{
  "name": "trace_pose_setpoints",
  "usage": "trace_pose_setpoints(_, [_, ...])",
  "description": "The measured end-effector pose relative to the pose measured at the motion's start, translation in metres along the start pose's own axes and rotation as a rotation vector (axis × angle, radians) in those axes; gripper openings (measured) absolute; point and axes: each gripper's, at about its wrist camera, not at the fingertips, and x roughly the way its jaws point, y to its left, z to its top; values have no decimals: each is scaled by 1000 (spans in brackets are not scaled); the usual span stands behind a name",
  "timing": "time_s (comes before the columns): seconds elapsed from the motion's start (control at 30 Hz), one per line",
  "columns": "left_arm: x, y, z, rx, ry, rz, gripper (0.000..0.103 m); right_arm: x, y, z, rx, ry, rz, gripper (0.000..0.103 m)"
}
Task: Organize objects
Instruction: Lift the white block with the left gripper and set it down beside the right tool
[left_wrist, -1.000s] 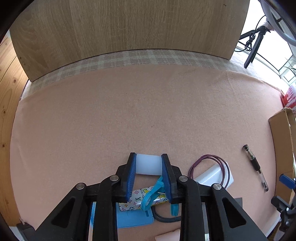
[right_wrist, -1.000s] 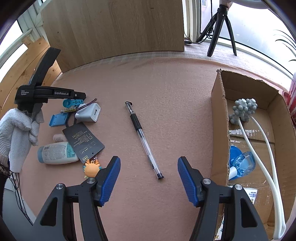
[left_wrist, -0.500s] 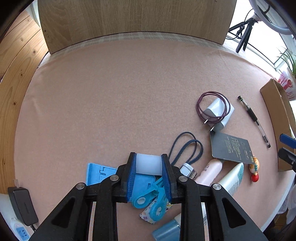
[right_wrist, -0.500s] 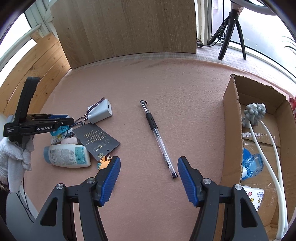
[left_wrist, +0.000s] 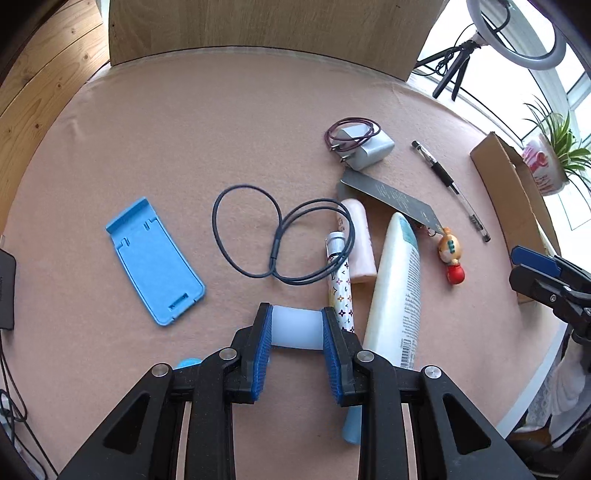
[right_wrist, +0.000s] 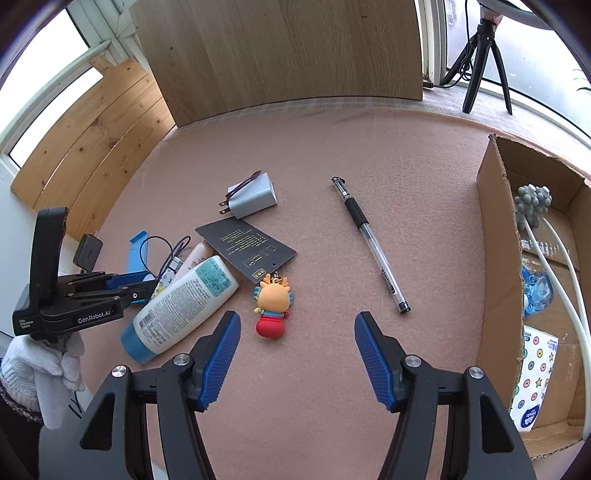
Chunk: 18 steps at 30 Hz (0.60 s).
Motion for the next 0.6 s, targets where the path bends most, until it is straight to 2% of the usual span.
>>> trace_pose_setpoints(0.17, [0,-31,-17,6,6,-57,28,-7,11,-8,-10,-5,23,60])
trace_pose_setpoints(0.33, [9,-63,-17,21,5,-118,28,-16,17,-11,-15,-21,31,61])
trace_pose_setpoints(0.47, [10,-80,-19,57,-5,-100,28,-21,19,-14,-18,-29,34,61])
trace_pose_setpoints(0.6, [4,-71,-24,71,-9,-58,31,-25,22,-15,-17,-33,45,61])
